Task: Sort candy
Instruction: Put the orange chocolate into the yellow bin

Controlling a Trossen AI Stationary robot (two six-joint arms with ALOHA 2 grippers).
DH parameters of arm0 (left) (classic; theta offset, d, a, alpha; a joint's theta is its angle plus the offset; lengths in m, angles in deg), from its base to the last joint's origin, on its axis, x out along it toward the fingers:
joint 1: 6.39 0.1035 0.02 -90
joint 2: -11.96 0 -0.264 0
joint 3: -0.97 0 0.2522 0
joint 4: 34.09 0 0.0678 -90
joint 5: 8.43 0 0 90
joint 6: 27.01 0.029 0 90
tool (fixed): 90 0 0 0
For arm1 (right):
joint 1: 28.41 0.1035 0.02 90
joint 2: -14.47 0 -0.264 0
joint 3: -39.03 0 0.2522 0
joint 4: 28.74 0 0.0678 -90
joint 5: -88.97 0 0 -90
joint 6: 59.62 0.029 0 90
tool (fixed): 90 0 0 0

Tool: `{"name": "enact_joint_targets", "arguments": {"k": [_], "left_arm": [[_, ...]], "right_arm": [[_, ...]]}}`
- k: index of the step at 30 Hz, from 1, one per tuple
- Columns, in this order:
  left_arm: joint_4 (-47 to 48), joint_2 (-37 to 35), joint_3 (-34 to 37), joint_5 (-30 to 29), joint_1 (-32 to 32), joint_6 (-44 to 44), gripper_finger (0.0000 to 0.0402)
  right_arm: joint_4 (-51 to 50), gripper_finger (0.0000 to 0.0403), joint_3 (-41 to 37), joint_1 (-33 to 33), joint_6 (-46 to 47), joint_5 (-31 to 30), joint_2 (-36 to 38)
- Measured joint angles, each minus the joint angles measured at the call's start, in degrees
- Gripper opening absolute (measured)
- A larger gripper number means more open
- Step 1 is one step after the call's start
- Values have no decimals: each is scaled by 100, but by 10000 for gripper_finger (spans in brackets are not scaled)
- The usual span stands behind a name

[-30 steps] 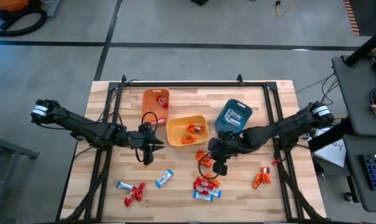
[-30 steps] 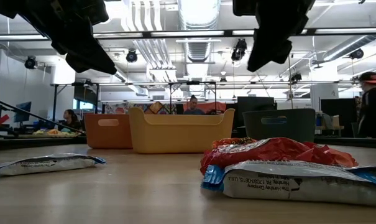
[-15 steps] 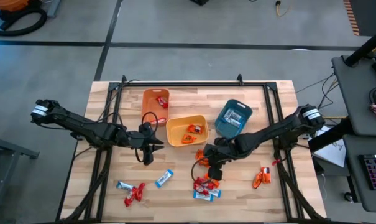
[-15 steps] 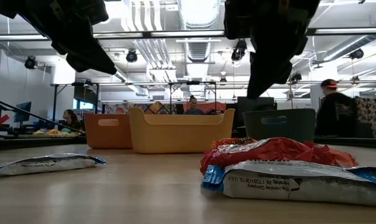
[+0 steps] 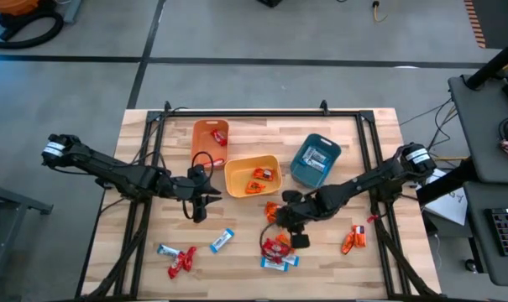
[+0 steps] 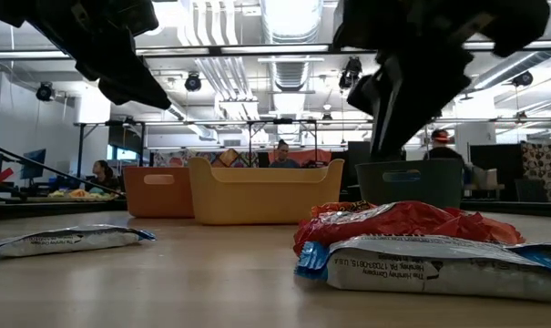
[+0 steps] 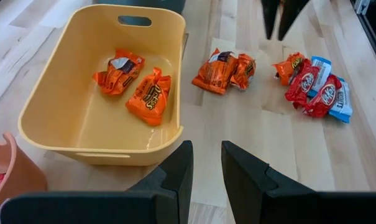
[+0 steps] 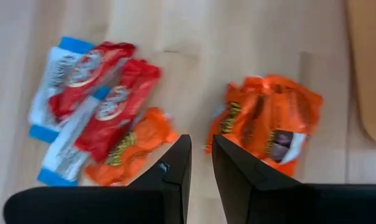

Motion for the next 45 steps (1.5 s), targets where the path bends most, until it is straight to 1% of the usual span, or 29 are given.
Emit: {"name": "enact_joint_targets", "arguments": {"k": [5, 8, 11, 12, 14, 16, 20, 24, 28, 32, 42, 45], "left_arm": [[-1, 0, 0, -1, 0, 27, 68], [2, 0, 0, -7, 0, 28, 68], [2, 0, 0, -11, 0, 28, 68], [2, 0, 2, -13, 0, 28, 68], [2, 0, 1, -17, 0, 28, 68], [1, 0, 2, -18, 0, 28, 68], [2, 0, 2, -20, 0, 28, 68], [2, 0, 2, -20, 0, 28, 68], [0, 0, 2, -22, 0, 28, 68], [0, 0, 2, -22, 0, 26, 68], [-2, 0, 2, -22, 0, 26, 68], [-2, 0, 2, -22, 0, 26, 68]], "right_arm": [[5, 58, -2, 4, 204, 19, -83], [15, 58, -2, -1, 222, -204, -85], [22, 58, -2, 0, 72, -762, -85], [22, 58, -2, 2, 42, -847, -85], [28, 58, -2, 2, -104, -908, -85], [67, 58, -2, 0, -61, -941, -106], [222, 58, -4, -2, 363, -931, -122], [325, 58, -7, 0, 408, -1595, -122], [348, 58, -7, -4, 477, -1481, -129], [383, 58, -7, 1, 459, -1878, -129], [412, 58, -7, -3, 393, -1892, -131], [422, 58, -7, -2, 497, -1939, -131]]}}
